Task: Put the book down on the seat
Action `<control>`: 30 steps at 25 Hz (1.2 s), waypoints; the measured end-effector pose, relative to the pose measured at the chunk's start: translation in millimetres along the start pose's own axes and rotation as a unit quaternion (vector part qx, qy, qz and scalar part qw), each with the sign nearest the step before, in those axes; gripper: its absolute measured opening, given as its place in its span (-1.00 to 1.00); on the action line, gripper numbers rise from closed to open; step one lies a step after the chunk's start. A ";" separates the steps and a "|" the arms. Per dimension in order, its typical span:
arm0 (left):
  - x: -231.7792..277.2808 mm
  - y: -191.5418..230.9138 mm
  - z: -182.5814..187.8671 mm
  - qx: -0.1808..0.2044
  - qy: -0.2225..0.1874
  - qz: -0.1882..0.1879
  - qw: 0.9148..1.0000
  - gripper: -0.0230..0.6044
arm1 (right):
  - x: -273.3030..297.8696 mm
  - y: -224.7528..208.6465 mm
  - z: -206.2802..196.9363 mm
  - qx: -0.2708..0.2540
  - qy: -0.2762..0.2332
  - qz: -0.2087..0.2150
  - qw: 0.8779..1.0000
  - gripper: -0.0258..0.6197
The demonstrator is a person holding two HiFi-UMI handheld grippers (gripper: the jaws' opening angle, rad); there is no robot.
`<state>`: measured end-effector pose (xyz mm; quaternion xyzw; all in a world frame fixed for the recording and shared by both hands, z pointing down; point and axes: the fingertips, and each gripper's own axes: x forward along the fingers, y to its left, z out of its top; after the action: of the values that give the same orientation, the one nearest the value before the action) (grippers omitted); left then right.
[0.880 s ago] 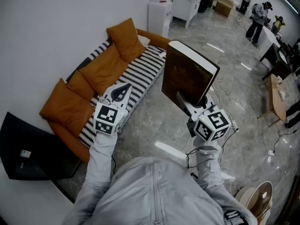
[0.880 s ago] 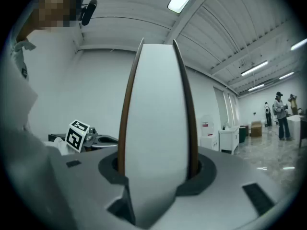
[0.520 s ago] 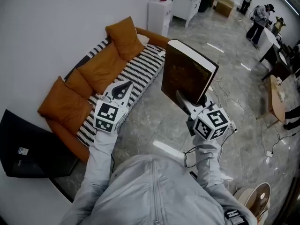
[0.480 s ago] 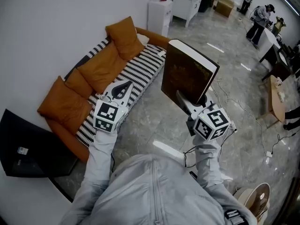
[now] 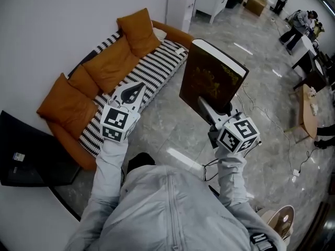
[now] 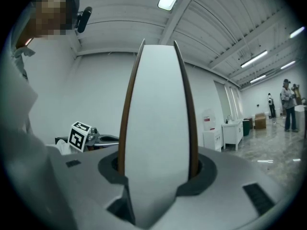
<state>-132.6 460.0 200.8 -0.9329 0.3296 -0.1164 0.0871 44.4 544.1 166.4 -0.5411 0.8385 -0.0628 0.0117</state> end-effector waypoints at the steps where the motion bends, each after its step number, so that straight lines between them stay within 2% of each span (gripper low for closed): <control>1: 2.3 -5.2 0.8 -0.004 0.001 0.001 1.000 -0.84 | -4.5 -4.8 0.8 0.004 0.000 0.001 1.000 -0.19; 5: 13.4 -11.9 -0.5 -0.006 0.006 -0.004 1.000 -0.84 | -6.7 -23.8 0.4 0.013 0.004 -0.009 1.000 -0.20; 11: 38.6 17.1 -19.3 -0.011 0.015 0.002 1.000 -0.84 | 25.6 -48.1 -12.8 0.019 0.019 -0.023 0.999 -0.20; 18: 102.2 74.4 -32.7 -0.009 0.020 0.000 1.000 -0.84 | 91.3 -88.5 -6.9 0.013 0.016 -0.026 0.999 -0.20; 24: 173.3 143.4 -34.9 -0.003 0.031 -0.023 0.999 -0.84 | 180.8 -126.9 11.4 0.016 0.010 -0.028 0.999 -0.20; 30: 192.1 171.4 -44.5 -0.011 0.031 -0.019 0.999 -0.84 | 204.4 -142.7 9.7 0.028 0.013 -0.037 0.999 -0.20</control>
<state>-101.6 202.6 233.0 -0.9358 0.3156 -0.1435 0.0639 89.8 299.4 183.6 -0.5701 0.8161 -0.0936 0.0130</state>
